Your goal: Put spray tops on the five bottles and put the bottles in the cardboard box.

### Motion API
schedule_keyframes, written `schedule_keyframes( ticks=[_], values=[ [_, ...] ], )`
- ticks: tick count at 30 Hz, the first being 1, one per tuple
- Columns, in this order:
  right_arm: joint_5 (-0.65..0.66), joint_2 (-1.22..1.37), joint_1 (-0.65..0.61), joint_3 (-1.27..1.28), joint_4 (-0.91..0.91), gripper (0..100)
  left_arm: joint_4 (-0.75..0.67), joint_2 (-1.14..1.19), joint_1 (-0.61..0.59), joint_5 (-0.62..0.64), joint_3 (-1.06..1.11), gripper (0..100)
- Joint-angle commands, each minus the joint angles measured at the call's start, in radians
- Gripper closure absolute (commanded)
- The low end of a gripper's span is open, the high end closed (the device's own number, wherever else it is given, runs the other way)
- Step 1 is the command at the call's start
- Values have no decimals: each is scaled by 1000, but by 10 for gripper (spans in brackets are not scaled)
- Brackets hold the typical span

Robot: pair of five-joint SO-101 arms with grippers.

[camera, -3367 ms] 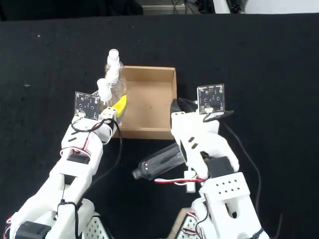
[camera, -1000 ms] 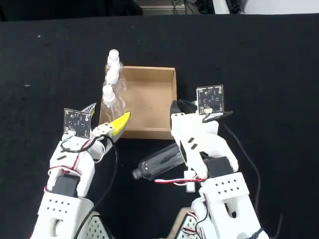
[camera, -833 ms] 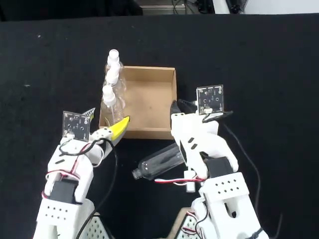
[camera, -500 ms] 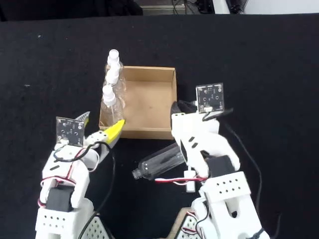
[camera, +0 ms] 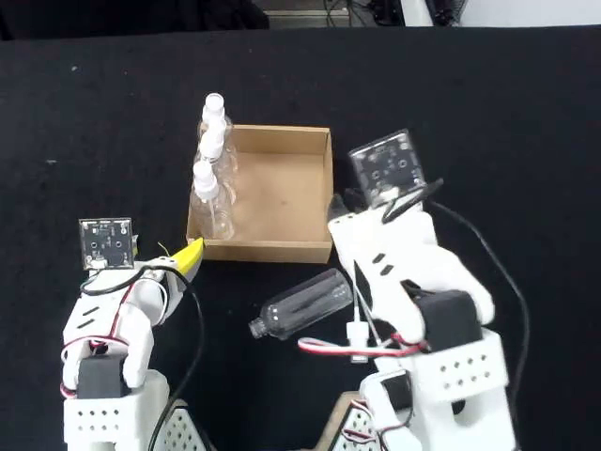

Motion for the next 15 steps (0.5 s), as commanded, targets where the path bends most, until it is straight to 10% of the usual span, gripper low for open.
schedule_keyframes(
  ticks=[1, 7, 15],
  values=[
    [167, 102, -64, -147, 201, 953, -75, -5, -71, 15, -1, 769],
    [307, 329, -75, -196, 315, 842, -158, -5, -122, 17, 56, 769],
    [66, 407, 150, -220, 402, 868, -164, -5, -116, 17, 53, 769]
  ],
)
